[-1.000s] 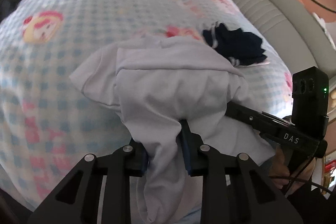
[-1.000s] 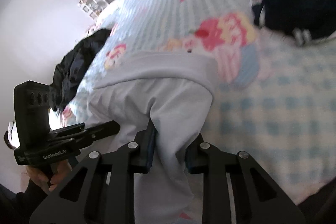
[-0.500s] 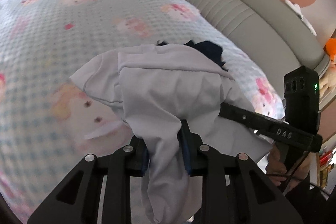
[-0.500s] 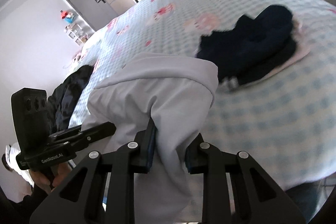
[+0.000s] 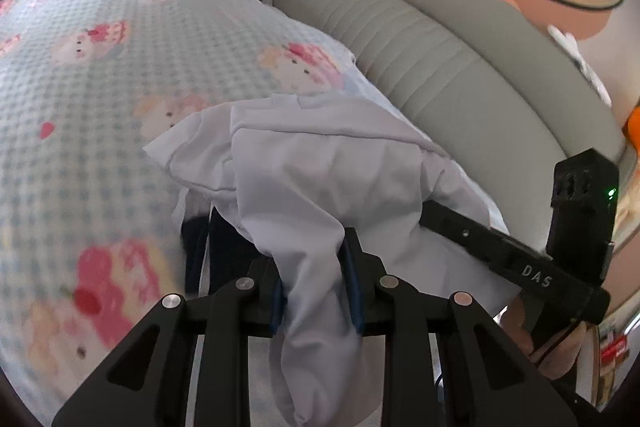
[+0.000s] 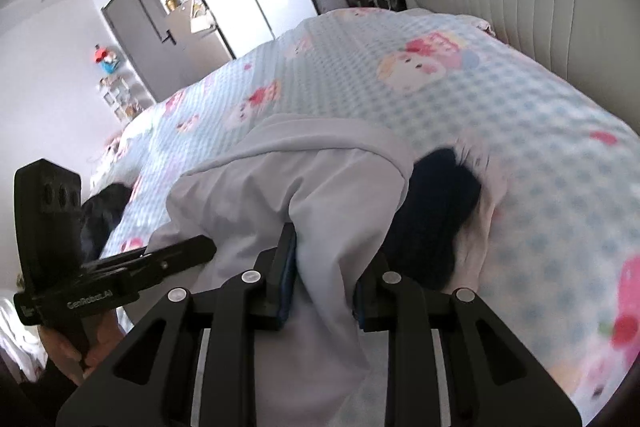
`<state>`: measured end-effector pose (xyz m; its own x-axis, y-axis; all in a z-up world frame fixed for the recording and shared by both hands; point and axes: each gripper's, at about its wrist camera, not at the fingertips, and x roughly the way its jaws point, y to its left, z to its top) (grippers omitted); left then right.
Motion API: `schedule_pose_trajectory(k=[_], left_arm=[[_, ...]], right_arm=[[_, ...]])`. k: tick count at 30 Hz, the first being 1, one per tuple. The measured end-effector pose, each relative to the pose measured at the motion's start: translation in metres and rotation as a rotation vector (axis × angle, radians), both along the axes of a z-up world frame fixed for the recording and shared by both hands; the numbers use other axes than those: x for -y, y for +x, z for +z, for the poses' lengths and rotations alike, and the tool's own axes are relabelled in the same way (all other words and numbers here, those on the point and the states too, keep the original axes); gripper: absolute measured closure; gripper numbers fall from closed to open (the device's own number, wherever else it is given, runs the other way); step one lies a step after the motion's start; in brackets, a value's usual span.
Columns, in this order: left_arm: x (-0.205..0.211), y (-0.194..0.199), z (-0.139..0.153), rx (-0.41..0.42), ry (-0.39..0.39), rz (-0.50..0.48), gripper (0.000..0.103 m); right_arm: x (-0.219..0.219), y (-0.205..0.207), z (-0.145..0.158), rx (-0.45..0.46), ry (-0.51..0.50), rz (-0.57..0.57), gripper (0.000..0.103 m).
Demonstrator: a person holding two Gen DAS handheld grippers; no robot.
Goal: Fold clothes
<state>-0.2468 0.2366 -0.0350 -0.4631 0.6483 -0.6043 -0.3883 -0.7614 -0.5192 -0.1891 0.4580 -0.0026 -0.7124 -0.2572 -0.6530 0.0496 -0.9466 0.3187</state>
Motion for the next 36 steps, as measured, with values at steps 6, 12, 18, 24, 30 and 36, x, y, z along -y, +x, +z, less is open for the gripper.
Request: schedule_pose_trajectory(k=[6,12,18,24,30,36], left_arm=[[-0.004,-0.042,-0.106,0.29,-0.042,0.052,0.071],[0.008,-0.02,-0.074,0.128,-0.082,0.055,0.065],[0.011,0.005,-0.018,-0.123,-0.114,0.143,0.06],[-0.024,-0.021,-0.022,-0.088,-0.123,0.003,0.06],[-0.049,-0.053,-0.076,0.085,-0.18,-0.013,0.062],[-0.064,-0.054,-0.088,0.072,-0.245,-0.019,0.061]], right_arm=[[-0.035,-0.055,-0.09,0.213,0.041,-0.104,0.061],[-0.014,-0.04,-0.069,0.181,0.17,-0.094,0.055],[-0.009,-0.024,-0.042,0.124,0.212,-0.147,0.045],[-0.004,-0.029,-0.025,0.08,0.218,-0.141,0.045],[0.003,-0.053,-0.067,0.179,0.273,-0.088,0.047],[-0.014,-0.05,-0.105,0.208,0.235,-0.109,0.047]])
